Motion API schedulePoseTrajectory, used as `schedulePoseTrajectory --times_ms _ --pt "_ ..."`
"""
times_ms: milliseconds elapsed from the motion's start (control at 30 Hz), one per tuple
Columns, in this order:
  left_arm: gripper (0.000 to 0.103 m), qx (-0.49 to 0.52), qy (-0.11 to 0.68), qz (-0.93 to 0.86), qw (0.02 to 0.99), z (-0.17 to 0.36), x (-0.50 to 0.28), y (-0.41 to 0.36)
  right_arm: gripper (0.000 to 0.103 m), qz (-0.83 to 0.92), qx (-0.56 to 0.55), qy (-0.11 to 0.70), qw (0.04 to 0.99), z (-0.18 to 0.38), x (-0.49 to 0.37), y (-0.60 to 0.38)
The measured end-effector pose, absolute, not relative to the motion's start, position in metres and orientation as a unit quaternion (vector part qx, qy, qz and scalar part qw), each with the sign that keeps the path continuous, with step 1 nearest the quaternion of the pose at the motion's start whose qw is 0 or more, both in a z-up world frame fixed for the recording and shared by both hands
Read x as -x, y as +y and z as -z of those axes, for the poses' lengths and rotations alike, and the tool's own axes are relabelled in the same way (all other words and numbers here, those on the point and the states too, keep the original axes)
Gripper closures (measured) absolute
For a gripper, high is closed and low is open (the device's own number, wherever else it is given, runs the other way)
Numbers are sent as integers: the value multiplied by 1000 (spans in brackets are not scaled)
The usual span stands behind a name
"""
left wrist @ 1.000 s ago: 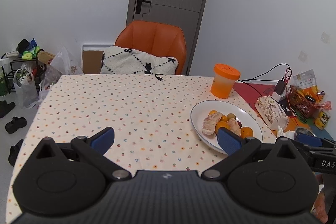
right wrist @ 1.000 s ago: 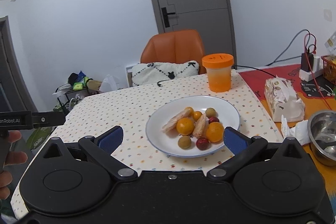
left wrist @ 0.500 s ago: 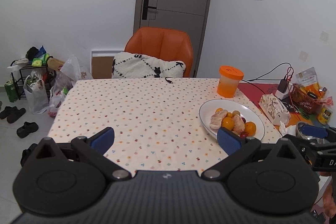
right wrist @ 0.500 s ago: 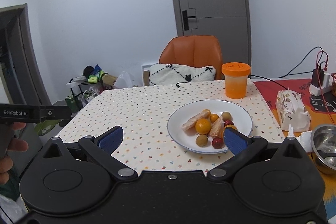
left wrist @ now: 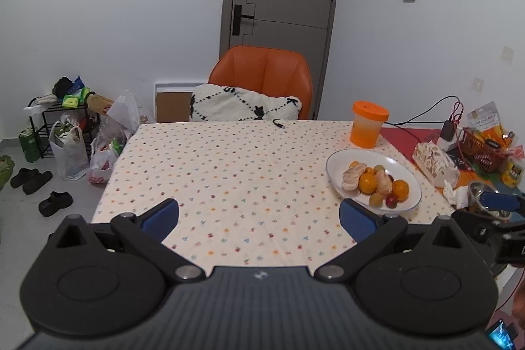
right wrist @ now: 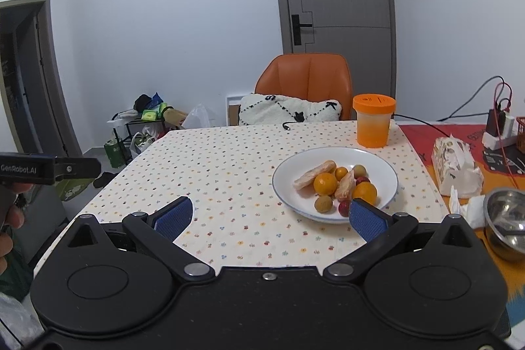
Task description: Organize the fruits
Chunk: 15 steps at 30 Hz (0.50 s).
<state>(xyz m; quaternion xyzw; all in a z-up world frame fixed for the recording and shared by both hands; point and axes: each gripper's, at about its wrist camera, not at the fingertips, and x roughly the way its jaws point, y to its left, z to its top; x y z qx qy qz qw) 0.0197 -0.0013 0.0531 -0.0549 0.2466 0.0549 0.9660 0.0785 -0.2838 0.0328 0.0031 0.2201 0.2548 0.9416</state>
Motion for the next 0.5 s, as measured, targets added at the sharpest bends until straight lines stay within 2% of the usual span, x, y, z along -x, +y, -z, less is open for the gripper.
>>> schedulePoseTrajectory --times_ms 167,500 --pt "0 65 250 -65 964 -49 -9 6 0 -257 -38 228 938 -31 -69 -290" --pt "0 67 262 -63 961 -43 -2 9 0 -272 -32 226 935 -31 -62 -282"
